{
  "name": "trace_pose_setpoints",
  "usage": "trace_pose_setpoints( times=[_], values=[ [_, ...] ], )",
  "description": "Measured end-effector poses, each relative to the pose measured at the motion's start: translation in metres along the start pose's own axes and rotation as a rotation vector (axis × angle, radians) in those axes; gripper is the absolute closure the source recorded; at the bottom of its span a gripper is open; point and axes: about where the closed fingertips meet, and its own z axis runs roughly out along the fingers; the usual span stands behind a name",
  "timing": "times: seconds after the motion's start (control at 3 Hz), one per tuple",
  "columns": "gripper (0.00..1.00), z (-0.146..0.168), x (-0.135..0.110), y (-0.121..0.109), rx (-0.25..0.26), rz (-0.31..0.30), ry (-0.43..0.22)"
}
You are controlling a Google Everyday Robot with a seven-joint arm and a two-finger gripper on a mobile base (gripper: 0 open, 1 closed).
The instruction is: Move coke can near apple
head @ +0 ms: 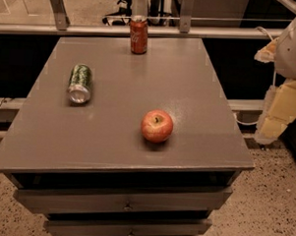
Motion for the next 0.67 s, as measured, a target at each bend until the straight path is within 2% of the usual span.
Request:
trace_pose_setpoints(
  times=[0.33,0.67],
  values=[
    [0.00,0.000,-0.001,-0.001,0.003,-0.001,-0.004],
    [0.00,0.026,-0.031,-0.032,0.034,-0.026,-0.099]
  ],
)
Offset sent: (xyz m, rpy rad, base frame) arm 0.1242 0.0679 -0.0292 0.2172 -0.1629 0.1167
